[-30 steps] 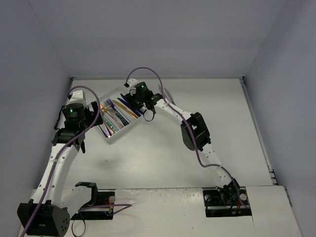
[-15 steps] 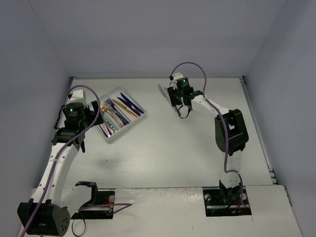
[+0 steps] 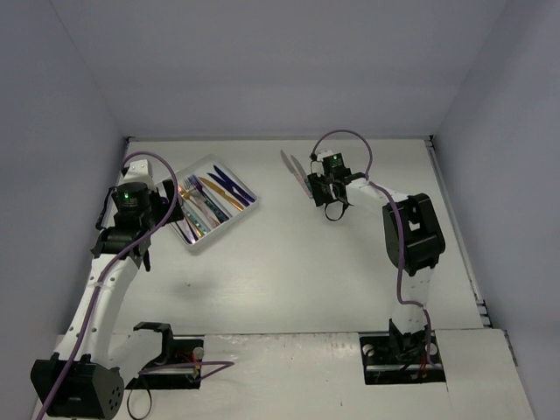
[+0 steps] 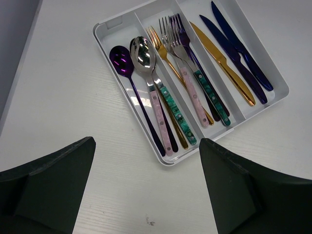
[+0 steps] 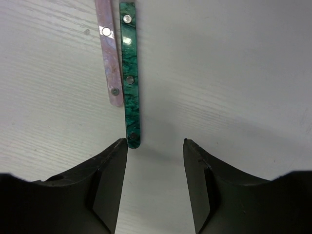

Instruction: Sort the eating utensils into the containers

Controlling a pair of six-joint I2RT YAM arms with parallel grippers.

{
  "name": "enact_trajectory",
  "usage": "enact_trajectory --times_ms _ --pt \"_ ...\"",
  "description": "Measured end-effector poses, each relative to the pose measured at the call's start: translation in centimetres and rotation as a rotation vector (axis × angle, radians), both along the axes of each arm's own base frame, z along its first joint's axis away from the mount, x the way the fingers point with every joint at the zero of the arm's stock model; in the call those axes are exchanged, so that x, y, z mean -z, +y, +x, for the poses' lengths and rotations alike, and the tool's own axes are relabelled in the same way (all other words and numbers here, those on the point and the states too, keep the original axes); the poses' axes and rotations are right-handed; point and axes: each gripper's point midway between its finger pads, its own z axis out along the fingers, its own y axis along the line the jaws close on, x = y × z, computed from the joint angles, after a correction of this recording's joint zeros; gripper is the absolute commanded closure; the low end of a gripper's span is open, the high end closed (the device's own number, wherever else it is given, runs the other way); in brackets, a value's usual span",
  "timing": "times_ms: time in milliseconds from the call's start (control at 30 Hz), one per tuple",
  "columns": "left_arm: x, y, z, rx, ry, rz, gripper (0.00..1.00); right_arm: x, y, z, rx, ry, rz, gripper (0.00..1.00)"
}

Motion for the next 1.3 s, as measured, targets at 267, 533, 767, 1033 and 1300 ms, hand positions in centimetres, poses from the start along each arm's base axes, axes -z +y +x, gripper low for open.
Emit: enact_trajectory --times_ms 267,533,767,1033,1300 --pt "0.0 -0.3 0.0 0.01 0.0 -0.001 0.14 0.3 0.9 -0.3 -0.046 0.017 0.031 0.56" --pt "0.0 -0.3 0.0 0.01 0.0 -0.001 0.14 1.9 1.0 -0.2 -0.045 0.037 0.026 0.74" --pt "0.0 -0.3 0.0 0.01 0.0 -0.001 0.14 1.9 1.2 0.3 -0.042 0.026 0.032 1.0" --pt "0.0 -0.3 0.0 0.01 0.0 -0.001 0.14 2.0 0.2 -2.8 0.035 0.056 0.07 0.99" --pt "0.0 -0.4 0.0 0.014 0.0 -0.003 0.14 0.7 -2.5 -12.5 0.165 0.194 0.077 0.8"
